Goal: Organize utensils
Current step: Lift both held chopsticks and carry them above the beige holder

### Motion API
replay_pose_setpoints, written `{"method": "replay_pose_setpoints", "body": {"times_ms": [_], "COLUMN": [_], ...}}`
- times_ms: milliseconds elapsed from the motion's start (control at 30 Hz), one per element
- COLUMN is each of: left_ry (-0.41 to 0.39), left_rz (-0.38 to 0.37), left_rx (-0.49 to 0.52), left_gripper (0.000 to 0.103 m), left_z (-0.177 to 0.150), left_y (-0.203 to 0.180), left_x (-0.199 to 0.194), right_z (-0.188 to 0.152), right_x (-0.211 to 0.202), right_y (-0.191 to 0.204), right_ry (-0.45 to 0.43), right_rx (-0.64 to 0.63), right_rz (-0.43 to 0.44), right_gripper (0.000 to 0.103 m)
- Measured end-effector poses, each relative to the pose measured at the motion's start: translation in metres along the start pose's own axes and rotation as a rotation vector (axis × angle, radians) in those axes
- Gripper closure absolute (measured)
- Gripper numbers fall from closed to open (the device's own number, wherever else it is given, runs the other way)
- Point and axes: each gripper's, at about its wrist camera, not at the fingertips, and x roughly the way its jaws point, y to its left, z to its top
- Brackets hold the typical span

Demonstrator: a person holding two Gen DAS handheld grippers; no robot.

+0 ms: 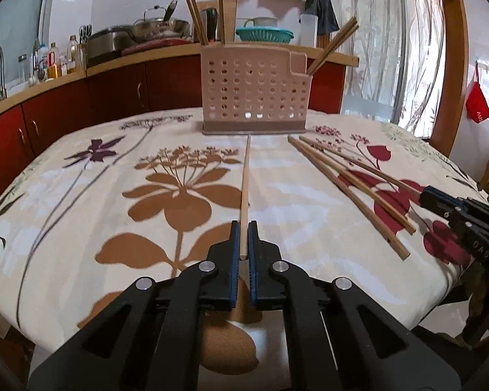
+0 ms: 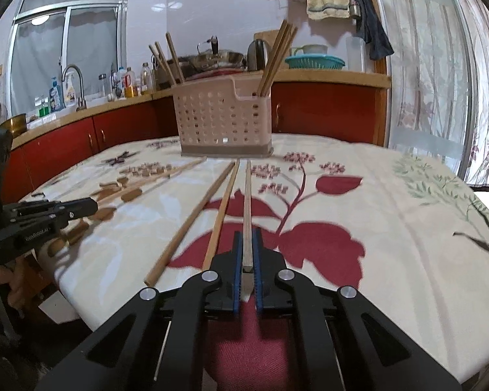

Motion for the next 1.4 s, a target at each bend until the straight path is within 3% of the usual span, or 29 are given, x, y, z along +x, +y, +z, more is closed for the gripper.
{"method": "replay_pose_setpoints", "body": {"times_ms": [333,667,1000,1400], "left_ry": [-0.153,-0.245,-0.297,-0.275], "left_rz": [0.018,0.006,0.007,-0.008], "left_rx": [0.003,0.002,0.0,-0.024], "left_gripper": [0.098,0.098,0.098,0.098], "left_z": [0.033,0.064,0.093,0.119], "left_y": [0.008,0.011,0.02,0.035], "left_x": [-0.036,-0.071,-0.097,-0.091], "right_z": [0.045,0.081,0.108,0.134], "right_x": [-0.034,-0.061,-0.075,-0.061], "right_y": [-0.002,-0.003,-0.004,-0.007], "right_ry": [-0.116,-0.183,-0.207,-0.187], "right_rx": [-0.002,0.01,0.027,0.028], "right_rz": [-0.033,-0.055,-0.042,-0.038], "right_gripper": [0.096,0.096,0.096,0.096]}}
